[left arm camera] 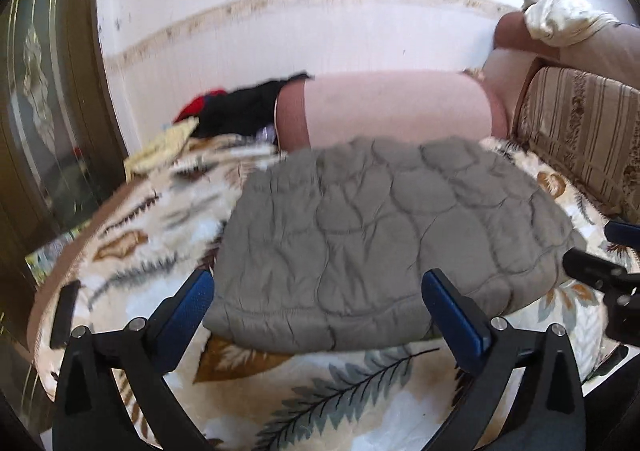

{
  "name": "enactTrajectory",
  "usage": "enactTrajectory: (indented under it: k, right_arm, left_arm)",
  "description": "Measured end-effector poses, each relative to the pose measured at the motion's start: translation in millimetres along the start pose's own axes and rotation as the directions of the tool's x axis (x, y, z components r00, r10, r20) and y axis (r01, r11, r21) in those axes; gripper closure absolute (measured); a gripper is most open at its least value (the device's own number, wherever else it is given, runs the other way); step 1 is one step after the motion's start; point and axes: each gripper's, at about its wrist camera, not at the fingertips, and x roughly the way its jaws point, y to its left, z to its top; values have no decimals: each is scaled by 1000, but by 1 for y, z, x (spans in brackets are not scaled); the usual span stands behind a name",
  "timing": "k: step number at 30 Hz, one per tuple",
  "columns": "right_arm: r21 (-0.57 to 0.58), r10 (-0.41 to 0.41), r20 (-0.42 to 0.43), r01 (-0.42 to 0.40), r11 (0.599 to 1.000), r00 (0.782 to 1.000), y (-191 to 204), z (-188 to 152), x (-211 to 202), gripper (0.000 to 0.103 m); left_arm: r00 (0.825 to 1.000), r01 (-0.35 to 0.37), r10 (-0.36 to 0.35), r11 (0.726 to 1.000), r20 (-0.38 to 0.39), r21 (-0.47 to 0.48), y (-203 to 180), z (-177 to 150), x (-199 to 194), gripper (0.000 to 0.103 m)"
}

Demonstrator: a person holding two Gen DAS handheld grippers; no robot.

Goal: Fold large clothes

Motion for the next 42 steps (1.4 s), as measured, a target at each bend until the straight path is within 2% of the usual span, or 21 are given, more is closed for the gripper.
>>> enactTrajectory:
  k: [6,15,21,33,42]
  right_arm:
    - [4,-3,42,3,1000,999,1,1,-19,13]
    - [-12,4,75,-3,1000,997,9,-1,-30,12]
    - [-14,-1,76,2,1000,997,9,-2,-31,12]
    - [-42,-9,115,14,999,993,18,-2,-43,11]
    - [-48,-13,101,18,999,995,22,-3,-38,11]
  left_arm:
    - [997,-77,77,996,11,44,-10,11,-17,0]
    - [990,-137,134,989,43,58,-10,9,-30,0]
    - [990,-138,136,989,48,53,-7,9,-33,0]
    - [994,-96,96,995,55,1,2,7,-40,0]
    - [997,-56,59,997,58,-50,12,7,-40,0]
